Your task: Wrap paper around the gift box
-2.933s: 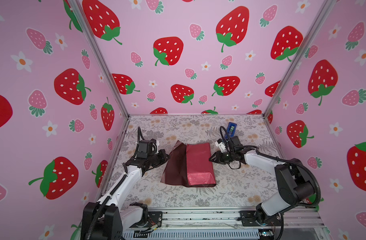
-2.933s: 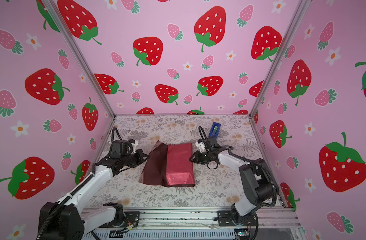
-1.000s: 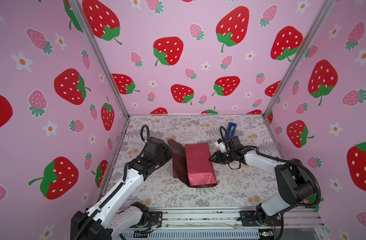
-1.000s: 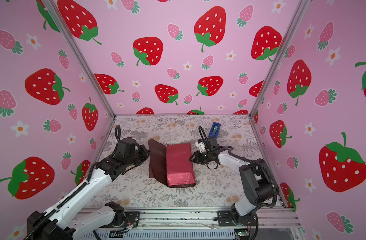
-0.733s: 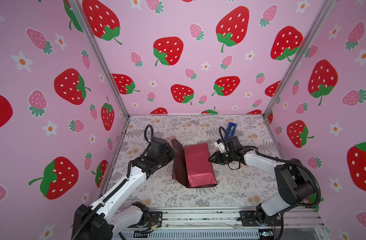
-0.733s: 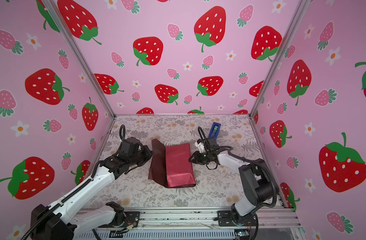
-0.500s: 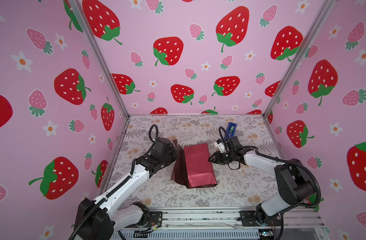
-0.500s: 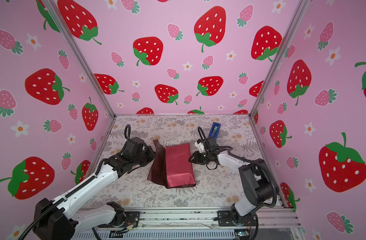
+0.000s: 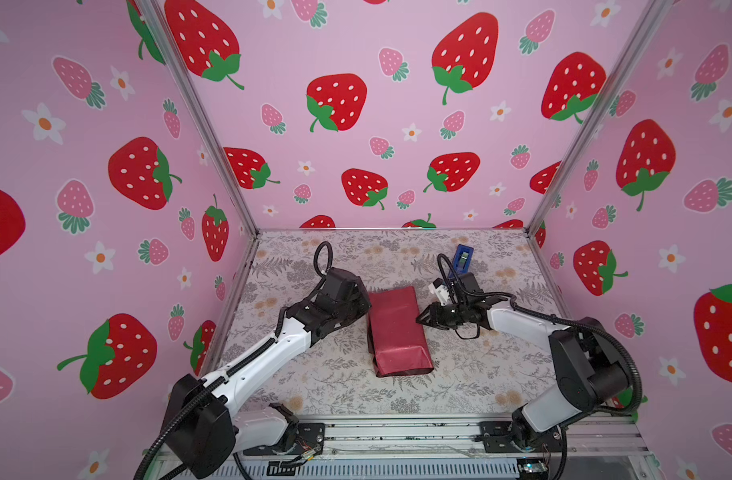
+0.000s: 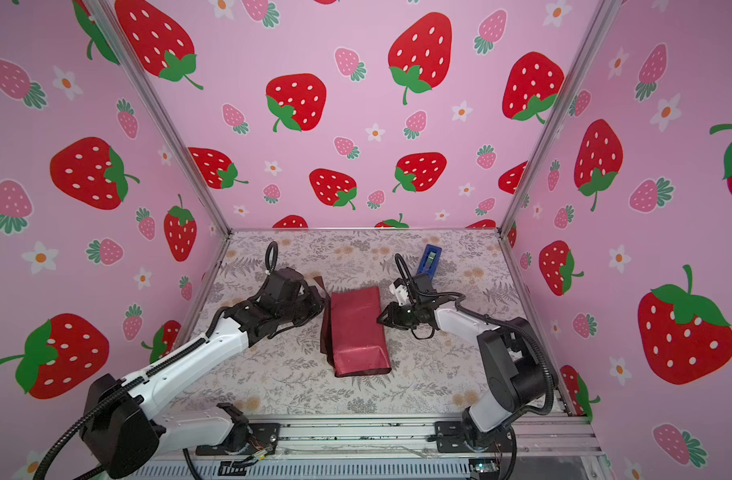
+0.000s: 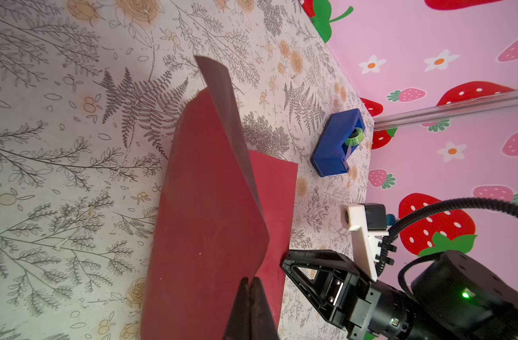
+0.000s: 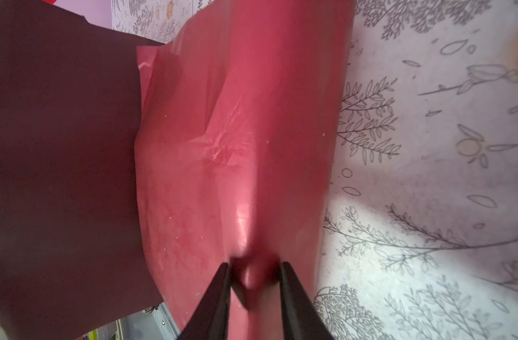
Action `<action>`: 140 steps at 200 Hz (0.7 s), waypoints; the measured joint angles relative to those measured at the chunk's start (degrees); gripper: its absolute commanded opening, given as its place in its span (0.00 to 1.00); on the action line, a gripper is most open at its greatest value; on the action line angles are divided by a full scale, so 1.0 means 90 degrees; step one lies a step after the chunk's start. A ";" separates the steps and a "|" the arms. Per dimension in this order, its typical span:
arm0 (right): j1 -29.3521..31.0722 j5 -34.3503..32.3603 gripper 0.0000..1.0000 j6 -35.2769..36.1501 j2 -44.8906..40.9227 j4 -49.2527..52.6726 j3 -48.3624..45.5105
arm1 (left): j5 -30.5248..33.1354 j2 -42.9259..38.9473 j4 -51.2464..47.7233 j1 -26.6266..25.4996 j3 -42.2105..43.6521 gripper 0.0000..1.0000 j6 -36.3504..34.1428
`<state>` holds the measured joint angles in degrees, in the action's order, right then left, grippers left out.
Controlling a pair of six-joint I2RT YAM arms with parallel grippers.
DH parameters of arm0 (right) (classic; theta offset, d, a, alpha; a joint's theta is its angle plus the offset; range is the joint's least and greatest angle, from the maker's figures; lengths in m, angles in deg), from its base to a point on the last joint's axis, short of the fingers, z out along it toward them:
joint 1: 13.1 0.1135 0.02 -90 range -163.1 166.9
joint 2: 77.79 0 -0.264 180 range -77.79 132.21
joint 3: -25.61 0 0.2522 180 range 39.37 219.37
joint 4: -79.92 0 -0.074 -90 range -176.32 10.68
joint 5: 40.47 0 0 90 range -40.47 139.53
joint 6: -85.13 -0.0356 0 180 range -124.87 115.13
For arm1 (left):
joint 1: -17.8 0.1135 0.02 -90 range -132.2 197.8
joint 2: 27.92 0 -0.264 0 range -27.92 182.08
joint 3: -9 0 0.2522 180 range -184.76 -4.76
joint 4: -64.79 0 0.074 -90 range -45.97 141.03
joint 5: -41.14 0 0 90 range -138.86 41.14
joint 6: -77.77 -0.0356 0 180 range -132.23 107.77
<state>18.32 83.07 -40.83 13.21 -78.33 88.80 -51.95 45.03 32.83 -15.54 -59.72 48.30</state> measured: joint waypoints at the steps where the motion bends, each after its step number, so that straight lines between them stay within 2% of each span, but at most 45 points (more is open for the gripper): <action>1: 0.0002 0.0000 0.29 -0.0005 0.0000 -0.0005 0.0000 | -0.0002 0.0010 0.0002 -0.0002 -0.0005 0.00 -0.0002; 80: 0.0610 -0.0131 0.27 -0.1287 -0.0255 -0.1105 -0.0617 | -0.0396 0.0801 -0.0165 -0.0046 -0.0772 0.00 -0.0277; 140: 0.0794 -0.0493 0.30 -0.2125 -0.0559 -0.1749 -0.1134 | -0.0896 0.1163 -0.0464 -0.0046 -0.1076 0.00 -0.0641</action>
<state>25.47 78.63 -59.96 8.19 -94.06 78.60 -60.02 55.50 28.66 -15.96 -69.40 42.53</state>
